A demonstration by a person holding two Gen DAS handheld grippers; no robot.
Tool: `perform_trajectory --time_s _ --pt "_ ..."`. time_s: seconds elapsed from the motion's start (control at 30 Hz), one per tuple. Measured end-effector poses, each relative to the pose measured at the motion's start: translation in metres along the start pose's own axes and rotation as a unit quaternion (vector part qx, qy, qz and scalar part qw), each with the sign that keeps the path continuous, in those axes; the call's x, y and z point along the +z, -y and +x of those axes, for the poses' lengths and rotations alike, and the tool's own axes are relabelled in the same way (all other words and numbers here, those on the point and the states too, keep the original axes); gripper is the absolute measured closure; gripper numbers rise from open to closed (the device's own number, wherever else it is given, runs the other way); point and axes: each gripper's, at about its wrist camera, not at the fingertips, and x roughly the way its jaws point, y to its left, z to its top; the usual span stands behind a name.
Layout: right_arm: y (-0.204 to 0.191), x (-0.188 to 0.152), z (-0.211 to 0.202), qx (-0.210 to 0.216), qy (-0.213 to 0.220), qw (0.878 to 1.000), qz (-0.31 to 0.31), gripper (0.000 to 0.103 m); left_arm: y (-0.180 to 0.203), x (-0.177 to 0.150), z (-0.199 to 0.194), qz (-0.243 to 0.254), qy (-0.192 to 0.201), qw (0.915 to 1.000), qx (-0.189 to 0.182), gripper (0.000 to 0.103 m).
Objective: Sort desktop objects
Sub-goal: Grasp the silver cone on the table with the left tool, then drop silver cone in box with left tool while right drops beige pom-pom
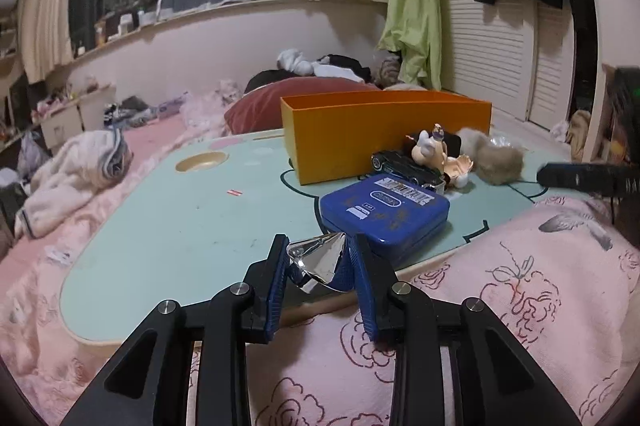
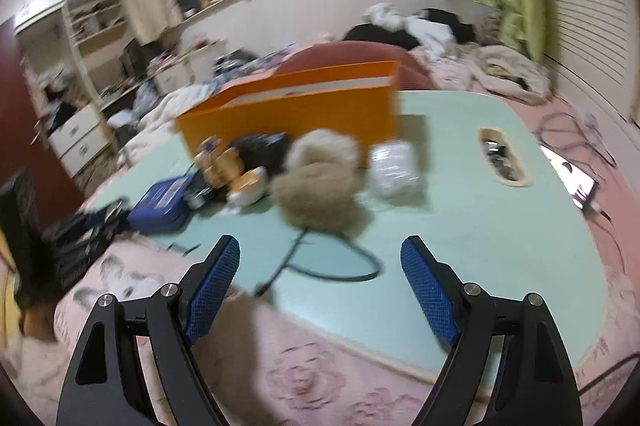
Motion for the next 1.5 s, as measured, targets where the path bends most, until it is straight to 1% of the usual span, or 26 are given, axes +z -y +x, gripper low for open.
perform_trajectory --time_s 0.07,0.13,0.2,0.27,0.3,0.33,0.37,0.4,0.43,0.47,0.5,0.63,0.7,0.8,0.9,0.97,1.1,1.2,1.27,1.3,1.33,1.4,1.43,1.5 --pt "-0.003 0.008 -0.001 -0.007 0.006 1.000 0.000 0.020 -0.002 0.000 0.000 -0.005 0.001 1.0000 -0.001 0.073" --pt "-0.013 0.018 -0.001 -0.010 0.018 1.000 -0.012 0.020 -0.003 0.000 0.000 -0.010 0.001 1.0000 -0.001 0.073" --pt "-0.022 0.024 0.002 -0.014 0.016 1.000 -0.019 0.021 -0.003 0.000 -0.001 -0.011 0.002 0.9999 -0.001 0.073" --pt "-0.029 0.028 0.009 -0.015 0.006 1.000 -0.025 0.024 -0.004 -0.001 -0.001 -0.010 0.002 0.9999 -0.001 0.073" --pt "-0.033 0.030 0.016 -0.026 -0.011 0.999 -0.032 0.029 -0.004 0.000 -0.001 -0.011 0.003 0.9999 -0.001 0.073" --pt "-0.033 0.029 0.025 -0.034 -0.027 0.998 -0.037 0.038 -0.004 0.000 -0.001 -0.011 0.003 0.9999 -0.002 0.073" --pt "-0.032 0.028 0.033 -0.036 -0.043 0.998 -0.036 0.044 -0.004 0.000 -0.001 -0.011 0.003 0.9999 -0.002 0.073" --pt "-0.029 0.025 0.039 -0.035 -0.061 0.997 -0.032 0.058 -0.004 0.000 -0.001 -0.011 0.003 0.9999 -0.002 0.073" --pt "-0.026 0.022 0.041 -0.028 -0.065 0.997 -0.028 0.068 -0.004 0.000 -0.001 -0.011 0.004 0.9999 -0.002 0.073" --pt "-0.022 0.021 0.036 -0.016 -0.058 0.998 -0.024 0.073 -0.005 0.000 -0.002 -0.011 0.004 0.9999 -0.003 0.073" --pt "-0.020 0.019 0.033 -0.006 -0.056 0.998 -0.022 0.081 -0.004 0.000 -0.002 -0.012 0.005 0.9999 -0.003 0.073" --pt "-0.012 0.010 0.014 0.023 -0.027 0.999 -0.019 0.087 -0.004 0.002 -0.004 -0.012 0.009 0.9999 -0.002 0.073" --pt "-0.011 0.009 0.006 0.028 -0.014 0.999 -0.020 0.088 -0.004 0.004 -0.007 -0.013 0.013 0.9998 -0.003 0.073" --pt "-0.014 0.005 -0.007 0.038 0.012 0.999 -0.031 0.091 -0.005 0.009 -0.014 -0.018 0.024 0.9995 -0.009 0.073" --pt "-0.019 0.005 -0.021 0.049 0.038 0.997 -0.041 0.094 -0.003 0.015 -0.026 -0.017 0.046 0.9986 -0.017 0.073" --pt "-0.022 0.007 -0.024 0.056 0.048 0.996 -0.045 0.094 0.000 0.019 -0.033 -0.015 0.057 0.9980 -0.024 0.073" --pt "-0.030 0.008 -0.028 0.062 0.058 0.995 -0.058 0.094 0.002 0.026 -0.039 -0.026 0.065 0.9966 -0.044 0.073" --pt "-0.031 0.009 -0.027 0.060 0.054 0.995 -0.061 0.094 0.004 0.027 -0.041 -0.025 0.068 0.9963 -0.046 0.073" --pt "-0.025 0.009 -0.022 0.059 0.042 0.996 -0.048 0.090 0.005 0.027 -0.040 -0.024 0.065 0.9965 -0.047 0.073" --pt "-0.022 0.009 -0.019 0.053 0.038 0.997 -0.043 0.077 0.006 0.026 -0.039 -0.025 0.064 0.9965 -0.048 0.073" --pt "-0.023 0.011 -0.016 0.041 0.032 0.998 -0.041 0.056 0.006 0.026 -0.038 -0.027 0.062 0.9964 -0.050 0.073" --pt "-0.024 0.012 -0.012 0.028 0.031 0.998 -0.051 0.029 0.008 0.025 -0.037 -0.027 0.060 0.9964 -0.052 0.073" --pt "-0.027 0.012 -0.011 0.029 0.036 0.997 -0.059 0.029 0.009 0.025 -0.037 -0.026 0.060 0.9965 -0.053 0.073" --pt "-0.032 0.013 -0.003 0.031 0.021 0.996 -0.076 0.029 0.010 0.025 -0.037 -0.024 0.060 0.9965 -0.053 0.073"
